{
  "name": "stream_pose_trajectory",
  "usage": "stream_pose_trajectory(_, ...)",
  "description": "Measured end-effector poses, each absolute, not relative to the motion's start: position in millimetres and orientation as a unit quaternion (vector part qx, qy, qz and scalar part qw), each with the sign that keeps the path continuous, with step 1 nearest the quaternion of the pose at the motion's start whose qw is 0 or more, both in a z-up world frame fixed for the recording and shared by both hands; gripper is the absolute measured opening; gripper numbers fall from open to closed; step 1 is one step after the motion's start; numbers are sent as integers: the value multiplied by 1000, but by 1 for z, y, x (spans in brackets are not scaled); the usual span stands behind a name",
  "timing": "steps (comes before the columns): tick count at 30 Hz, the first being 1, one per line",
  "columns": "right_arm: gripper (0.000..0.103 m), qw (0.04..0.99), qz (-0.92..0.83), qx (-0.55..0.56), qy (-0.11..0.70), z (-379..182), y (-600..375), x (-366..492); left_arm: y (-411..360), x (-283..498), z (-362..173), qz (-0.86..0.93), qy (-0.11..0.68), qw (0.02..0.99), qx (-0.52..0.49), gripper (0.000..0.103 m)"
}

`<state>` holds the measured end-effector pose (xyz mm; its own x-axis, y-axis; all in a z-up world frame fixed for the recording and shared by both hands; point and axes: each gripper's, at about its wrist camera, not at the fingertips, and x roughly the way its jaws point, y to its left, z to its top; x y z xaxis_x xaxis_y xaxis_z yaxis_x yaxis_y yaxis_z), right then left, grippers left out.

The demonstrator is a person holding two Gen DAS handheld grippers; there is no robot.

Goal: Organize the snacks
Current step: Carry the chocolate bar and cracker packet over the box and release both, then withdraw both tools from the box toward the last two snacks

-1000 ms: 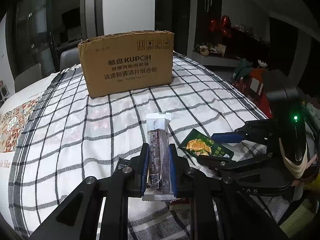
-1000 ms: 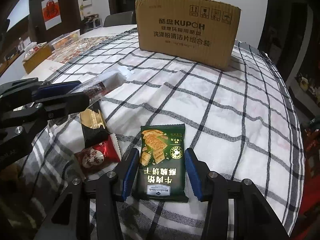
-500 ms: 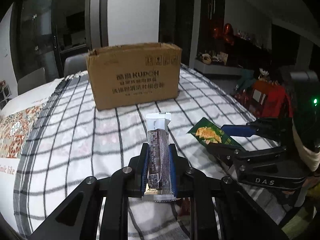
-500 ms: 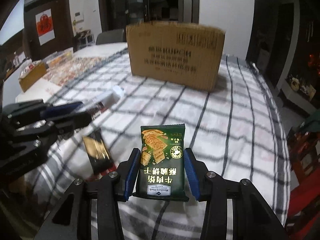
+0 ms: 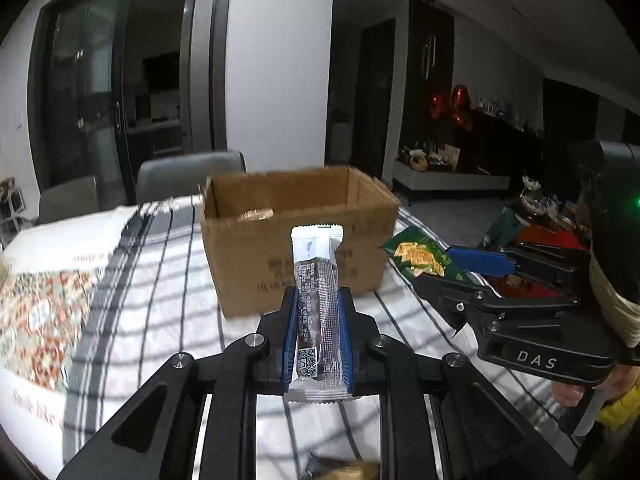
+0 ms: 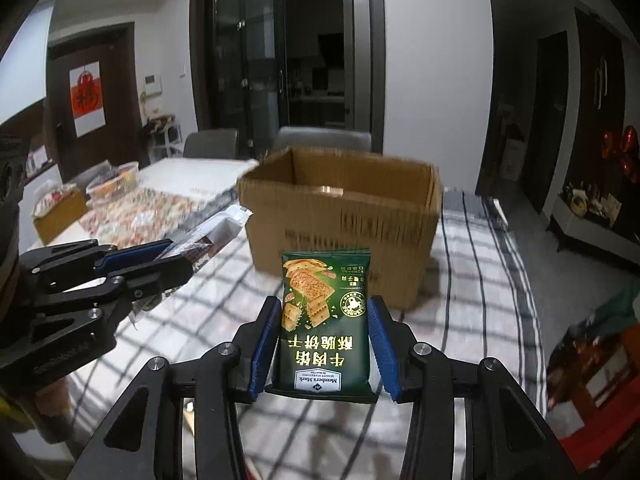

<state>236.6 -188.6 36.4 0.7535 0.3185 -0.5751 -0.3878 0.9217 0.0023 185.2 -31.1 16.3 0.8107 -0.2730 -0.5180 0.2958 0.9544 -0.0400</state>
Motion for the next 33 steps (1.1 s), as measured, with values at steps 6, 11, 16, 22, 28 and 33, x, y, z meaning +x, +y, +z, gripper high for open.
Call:
stream_pose_trajectory(6, 45, 943, 185, -40, 274, 64, -185, 272, -27, 224, 36, -151, 261, 953, 30, 19)
stream_pose_trajectory(11, 45, 948, 178, -26, 263, 83, -180, 303, -22, 257, 51, -155, 258, 953, 29, 19)
stream_pose_trajectory(16, 45, 950, 171, -25, 260, 90, -175, 330, -18, 292, 61, -169, 263, 950, 25, 19)
stream_pose_trajectory(22, 45, 948, 161, -18, 275, 85, -173, 364, -24, 334, 59, -165, 283, 944, 29, 19)
stream_pose_trajectory(28, 67, 949, 129, -23, 288, 77, -177, 388, -23, 366, 52, -143, 296, 944, 29, 42)
stream_pose_trajectory(33, 70, 954, 105, -33, 277, 72, -182, 376, -15, 349, 53, -124, 280, 951, 33, 55)
